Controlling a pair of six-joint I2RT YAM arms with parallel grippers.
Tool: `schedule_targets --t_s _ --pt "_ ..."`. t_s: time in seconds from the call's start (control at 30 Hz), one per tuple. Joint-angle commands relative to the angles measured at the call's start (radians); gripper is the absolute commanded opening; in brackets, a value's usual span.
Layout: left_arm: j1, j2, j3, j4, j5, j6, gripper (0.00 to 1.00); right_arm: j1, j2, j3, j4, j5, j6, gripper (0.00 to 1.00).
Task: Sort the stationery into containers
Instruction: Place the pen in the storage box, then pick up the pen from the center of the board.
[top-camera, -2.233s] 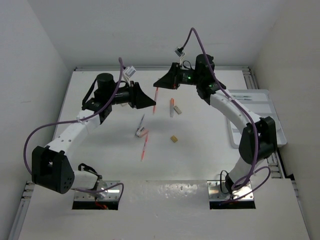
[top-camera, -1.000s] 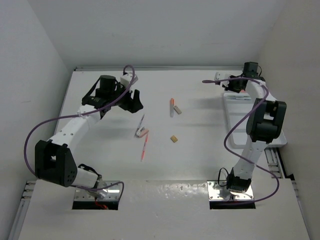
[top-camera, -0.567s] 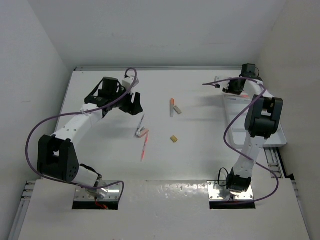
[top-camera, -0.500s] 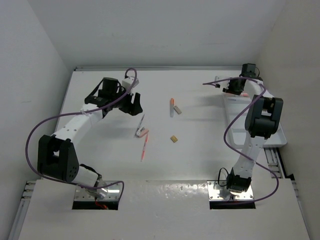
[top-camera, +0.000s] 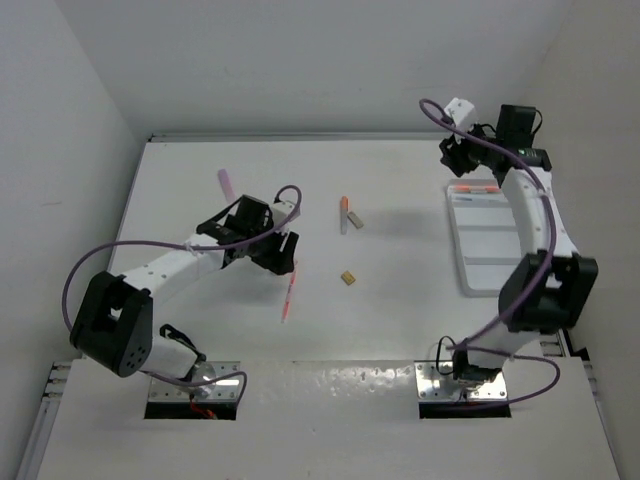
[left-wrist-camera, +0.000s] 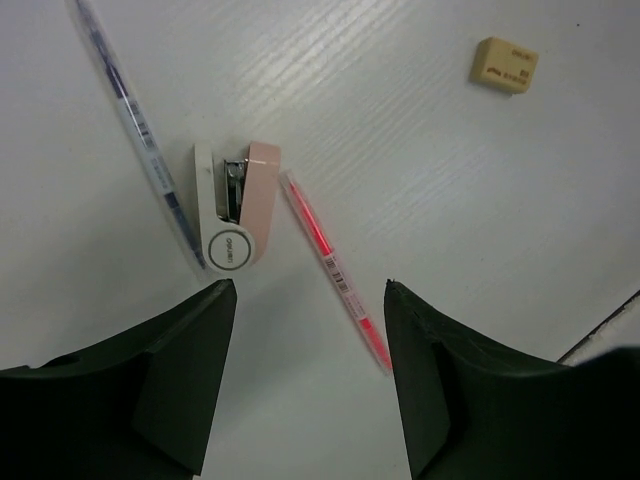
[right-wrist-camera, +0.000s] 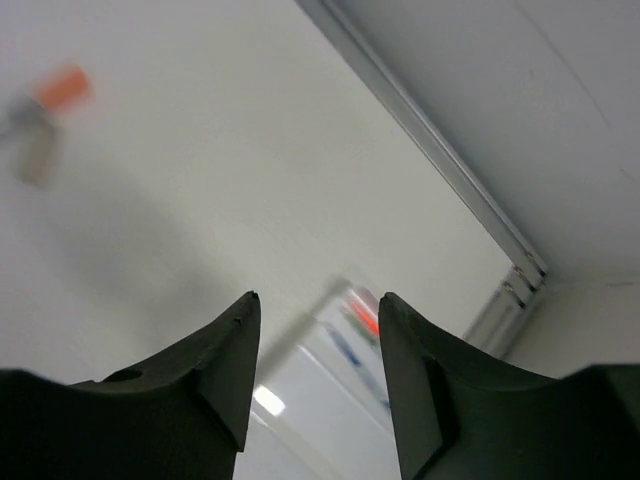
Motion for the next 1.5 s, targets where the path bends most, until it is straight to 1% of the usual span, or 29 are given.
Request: schedule_targets --t_s 0.0,0.03,0.07,0.13,0.23,0.3,0.37,0.47,0.57,0.7,0.8,0.83,0.9,0.93,0.97,1.0,1.03,1.13,1.2,1.23,1.27,1.33,1.37,1.4,1.43,1.47 --pt "-0.035 -0.032 -0.009 0.025 -0.118 -0.079 0.66 0.029 -0.153 -0.111 0.064 -0.167 0.43 0.51" --pt "-0.054 -0.019 -0.005 0.018 -0.132 -0.087 0.65 0.038 -0.18 -0.172 0.078 -0.179 0.469 0.52" --pt "-0.065 -0.012 -0.002 0.008 -0.162 -0.107 0.65 0.041 -0.222 -0.193 0.085 -0.188 0.517 0.52" --pt "-0.095 -0.002 -0.009 0.006 -0.175 -0.125 0.62 0.05 -0.25 -0.238 0.108 -0.198 0.56 0.52" --pt "-0.143 0.003 -0.046 0.023 -0.204 -0.144 0.56 0.053 -0.27 -0.246 0.103 -0.207 0.612 0.53" --pt "-0.169 0.011 -0.069 0.032 -0.209 -0.156 0.54 0.05 -0.268 -0.24 0.092 -0.216 0.622 0.53" --pt "-0.186 0.035 -0.077 0.037 -0.215 -0.165 0.5 0.044 -0.267 -0.234 0.092 -0.222 0.635 0.53" --pt "-0.2 0.066 -0.08 0.037 -0.226 -0.171 0.47 0.038 -0.265 -0.234 0.094 -0.228 0.652 0.53" --pt "-0.212 0.122 -0.055 0.032 -0.245 -0.177 0.44 0.032 -0.262 -0.239 0.094 -0.245 0.669 0.53" --pt "-0.226 0.205 -0.022 0.026 -0.266 -0.185 0.43 0.029 -0.271 -0.257 0.092 -0.26 0.674 0.53" --pt "-0.229 0.263 0.012 0.006 -0.259 -0.182 0.39 0.029 -0.28 -0.269 0.094 -0.276 0.686 0.53" --pt "-0.23 0.274 0.033 0.002 -0.258 -0.184 0.36 0.029 -0.282 -0.271 0.095 -0.279 0.689 0.53" --pt "-0.238 0.305 0.049 -0.008 -0.253 -0.184 0.32 0.026 -0.283 -0.279 0.097 -0.287 0.71 0.53" --pt "-0.246 0.313 0.057 -0.006 -0.256 -0.182 0.27 0.025 -0.283 -0.28 0.097 -0.299 0.72 0.53" --pt "-0.25 0.319 0.058 -0.009 -0.258 -0.179 0.24 0.025 -0.286 -0.282 0.095 -0.303 0.744 0.53" --pt "-0.252 0.319 0.058 -0.005 -0.258 -0.177 0.22 0.024 -0.285 -0.285 0.097 -0.308 0.776 0.53" --pt "-0.261 0.316 0.054 -0.005 -0.253 -0.171 0.13 0.024 -0.289 -0.288 0.102 -0.313 0.792 0.53" --pt "-0.273 0.293 0.041 0.012 -0.206 -0.142 0.0 0.025 -0.306 -0.317 0.132 -0.348 0.859 0.53" --pt "-0.287 0.265 0.047 0.015 -0.192 -0.121 0.0 0.025 -0.325 -0.34 0.181 -0.366 0.924 0.54" --pt "-0.299 0.242 0.069 0.011 -0.189 -0.104 0.0 0.027 -0.345 -0.363 0.219 -0.372 0.976 0.55" --pt "-0.304 0.232 0.089 0.006 -0.189 -0.104 0.0 0.027 -0.354 -0.374 0.22 -0.375 1.002 0.56" --pt "-0.295 0.175 0.147 0.015 -0.178 -0.078 0.0 0.027 -0.385 -0.403 0.278 -0.388 1.08 0.59" --pt "-0.261 0.147 0.161 0.032 -0.139 -0.078 0.0 0.029 -0.397 -0.412 0.324 -0.401 1.108 0.61" --pt "-0.24 0.088 0.172 0.053 -0.111 -0.079 0.0 0.036 -0.418 -0.432 0.351 -0.406 1.14 0.66" --pt "-0.227 0.058 0.198 0.093 -0.067 -0.082 0.0 0.044 -0.428 -0.44 0.385 -0.408 1.207 0.68" --pt "-0.202 0.038 0.213 0.112 -0.048 -0.087 0.0 0.051 -0.437 -0.449 0.451 -0.409 1.241 0.69"
